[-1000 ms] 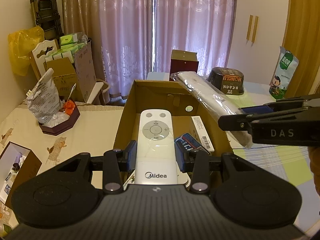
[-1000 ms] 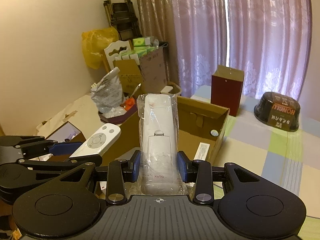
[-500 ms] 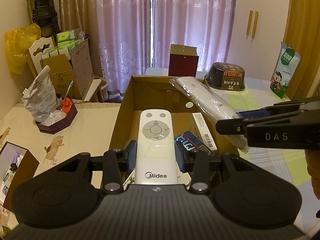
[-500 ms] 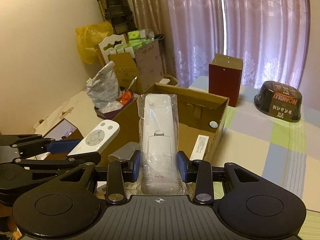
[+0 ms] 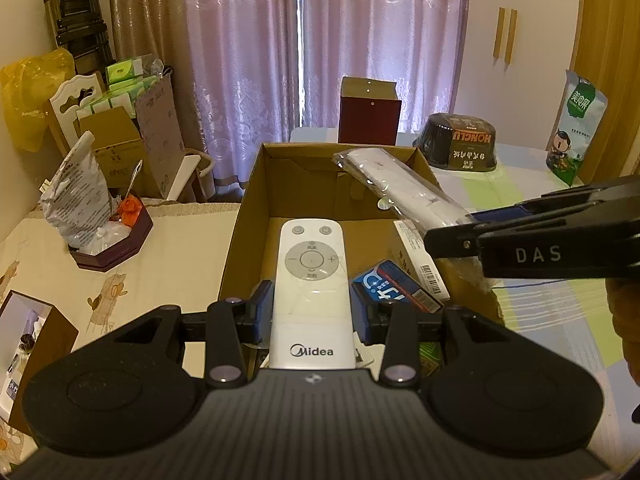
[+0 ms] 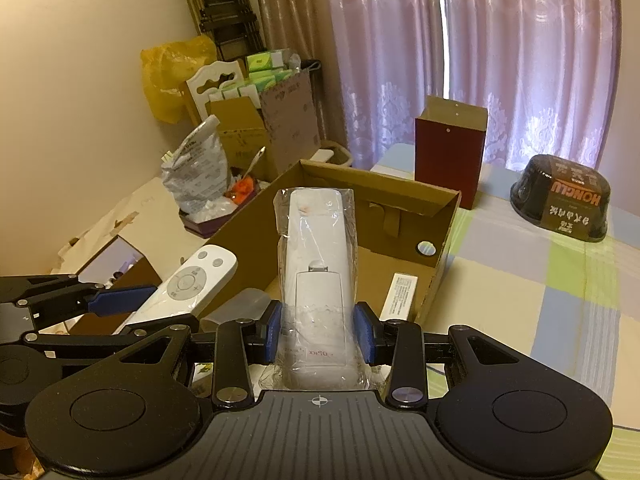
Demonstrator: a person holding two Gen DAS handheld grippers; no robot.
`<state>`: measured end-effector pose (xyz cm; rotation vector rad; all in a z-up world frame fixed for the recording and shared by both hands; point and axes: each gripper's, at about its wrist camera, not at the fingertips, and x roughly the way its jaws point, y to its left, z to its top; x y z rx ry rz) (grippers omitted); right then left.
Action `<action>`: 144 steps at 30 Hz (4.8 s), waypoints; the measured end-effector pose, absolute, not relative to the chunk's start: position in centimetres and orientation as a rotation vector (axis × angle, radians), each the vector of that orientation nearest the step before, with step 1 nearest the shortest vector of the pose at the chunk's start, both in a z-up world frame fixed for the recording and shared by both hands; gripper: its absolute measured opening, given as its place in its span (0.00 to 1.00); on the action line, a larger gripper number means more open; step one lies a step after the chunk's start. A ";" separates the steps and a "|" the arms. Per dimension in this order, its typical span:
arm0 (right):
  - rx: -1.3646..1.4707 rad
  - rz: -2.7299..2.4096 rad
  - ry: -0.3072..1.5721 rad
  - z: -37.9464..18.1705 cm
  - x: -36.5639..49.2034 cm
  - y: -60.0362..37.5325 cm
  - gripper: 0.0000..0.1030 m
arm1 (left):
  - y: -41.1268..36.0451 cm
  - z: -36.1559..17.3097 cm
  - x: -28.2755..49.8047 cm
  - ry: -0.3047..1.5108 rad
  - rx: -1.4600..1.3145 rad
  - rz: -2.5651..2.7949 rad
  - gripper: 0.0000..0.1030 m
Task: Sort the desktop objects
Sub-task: 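Lower the white remote into the box with the left tool and open it, then lower the wrapped stick into the box and open the right tool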
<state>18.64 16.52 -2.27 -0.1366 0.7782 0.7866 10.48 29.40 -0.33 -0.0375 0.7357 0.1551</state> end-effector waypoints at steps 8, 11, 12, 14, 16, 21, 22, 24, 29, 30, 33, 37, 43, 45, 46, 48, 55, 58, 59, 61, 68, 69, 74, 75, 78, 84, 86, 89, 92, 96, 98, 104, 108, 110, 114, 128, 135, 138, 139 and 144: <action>-0.134 0.785 0.800 -3.1 19.3 17.3 0.36 | 29.5 -1.4 11.6 0.760 -0.026 0.147 0.34; -0.135 0.784 0.808 -3.4 19.5 17.5 0.36 | 29.5 -1.8 12.0 0.767 -0.025 0.143 0.34; -0.135 0.785 0.811 -3.5 19.5 17.6 0.36 | 29.5 -1.9 12.1 0.770 -0.025 0.142 0.34; -0.136 0.785 0.815 -3.7 19.6 17.8 0.36 | 29.6 -2.2 12.3 0.775 -0.025 0.140 0.34; -0.135 0.785 0.819 -3.9 19.7 17.9 0.36 | 29.6 -2.5 12.5 0.782 -0.025 0.138 0.34; -0.133 0.784 0.828 -4.3 19.7 18.2 0.36 | 29.7 -3.1 12.7 0.794 -0.024 0.137 0.34; -0.132 0.783 0.830 -4.4 19.7 18.2 0.36 | 29.7 -3.1 12.7 0.795 -0.024 0.137 0.34; -0.131 0.783 0.833 -4.6 19.7 18.3 0.36 | 29.7 -3.3 12.8 0.798 -0.024 0.138 0.34; -0.128 0.782 0.840 -4.9 19.8 18.6 0.36 | 29.8 -3.4 13.0 0.801 -0.025 0.139 0.34; -0.128 0.782 0.840 -4.9 19.7 18.6 0.36 | 29.8 -3.4 13.0 0.801 -0.026 0.138 0.34; -0.125 0.781 0.840 -4.9 19.7 18.6 0.36 | 29.8 -3.5 13.1 0.802 -0.025 0.138 0.34; -0.124 0.779 0.840 -4.9 19.7 18.6 0.36 | 29.7 -3.5 13.2 0.801 -0.023 0.140 0.34; -0.121 0.774 0.841 -4.9 19.7 18.6 0.36 | 29.5 -3.7 13.1 0.799 0.010 0.151 0.39; -0.121 0.773 0.842 -4.9 19.7 18.6 0.36 | 29.4 -3.7 13.0 0.795 0.018 0.157 0.46; -0.121 0.773 0.842 -4.9 19.6 18.7 0.36 | 29.5 -3.7 13.0 0.793 0.014 0.157 0.46; -0.120 0.773 0.843 -4.9 19.6 18.7 0.36 | 29.6 -3.6 12.9 0.792 0.008 0.157 0.46; -0.117 0.774 0.843 -5.0 19.3 18.8 0.36 | 29.8 -3.5 12.7 0.793 -0.005 0.155 0.45; -0.117 0.774 0.843 -5.0 19.3 18.8 0.36 | 29.8 -3.4 12.6 0.793 -0.009 0.153 0.45; -0.117 0.775 0.843 -5.1 19.3 18.8 0.36 | 29.7 -3.4 12.6 0.793 -0.010 0.153 0.45; -0.117 0.775 0.843 -5.1 19.3 18.8 0.36 | 29.6 -3.4 12.6 0.792 -0.011 0.153 0.45; -0.115 0.773 0.839 -5.0 19.2 18.9 0.36 | 29.6 -3.1 12.5 0.790 -0.008 0.151 0.45; -0.115 0.773 0.839 -5.0 19.2 18.9 0.36 | 29.6 -3.1 12.4 0.789 -0.008 0.152 0.45; -0.115 0.775 0.839 -5.0 19.1 19.0 0.36 | 29.6 -3.0 12.3 0.787 -0.005 0.151 0.45; -0.115 0.775 0.839 -5.0 19.1 19.0 0.36 | 29.6 -3.0 12.3 0.787 -0.004 0.152 0.45; -0.113 0.775 0.843 -4.9 19.0 19.0 0.36 | 29.6 -2.9 12.2 0.785 -0.001 0.152 0.45; -0.113 0.773 0.845 -4.9 18.9 19.0 0.36 | 29.6 -2.9 12.1 0.780 0.002 0.154 0.45; -0.112 0.772 0.843 -4.8 18.9 18.9 0.36 | 29.6 -2.9 12.1 0.782 0.004 0.154 0.46; -0.112 0.771 0.842 -4.8 18.9 18.9 0.36 | 29.6 -2.8 12.0 0.774 0.009 0.157 0.73; -0.113 0.771 0.842 -4.8 18.9 18.9 0.36 | 29.5 -2.6 11.8 0.756 0.021 0.160 0.84; -0.112 0.771 0.843 -4.8 18.9 18.9 0.36 | 29.6 -2.6 11.7 0.754 0.029 0.163 0.88; -0.112 0.771 0.842 -4.7 18.9 18.8 0.36 | 29.7 -2.6 11.7 0.756 0.032 0.161 0.89; -0.112 0.776 0.845 -4.5 18.8 18.9 0.37 | 29.6 -2.5 11.5 0.758 0.053 0.161 0.92; -0.109 0.768 0.843 -4.5 18.8 18.9 0.37 | 29.7 -2.4 11.4 0.759 0.052 0.163 0.92; -0.105 0.762 0.841 -4.4 18.8 18.8 0.37 | 29.8 -2.3 11.3 0.759 0.054 0.164 0.92; -0.094 0.766 0.828 -4.1 18.9 18.7 0.37 | 29.8 -2.3 11.3 0.760 0.054 0.165 0.92; -0.097 0.755 0.813 -3.8 18.9 18.4 0.37 | 29.8 -2.4 11.2 0.763 0.051 0.164 0.92; -0.108 0.749 0.812 -3.7 18.8 18.2 0.37 | 29.9 -2.3 11.0 0.762 0.051 0.166 0.93; -0.114 0.743 0.810 -3.6 18.8 18.1 0.41 | 29.9 -2.2 10.9 0.763 0.053 0.169 0.94; -0.113 0.737 0.803 -3.4 18.7 18.0 0.57 | 29.9 -2.2 10.8 0.764 0.053 0.170 0.94; -0.094 0.706 0.760 -2.7 18.5 17.1 1.00 | 30.0 -2.0 10.3 0.767 0.054 0.177 0.96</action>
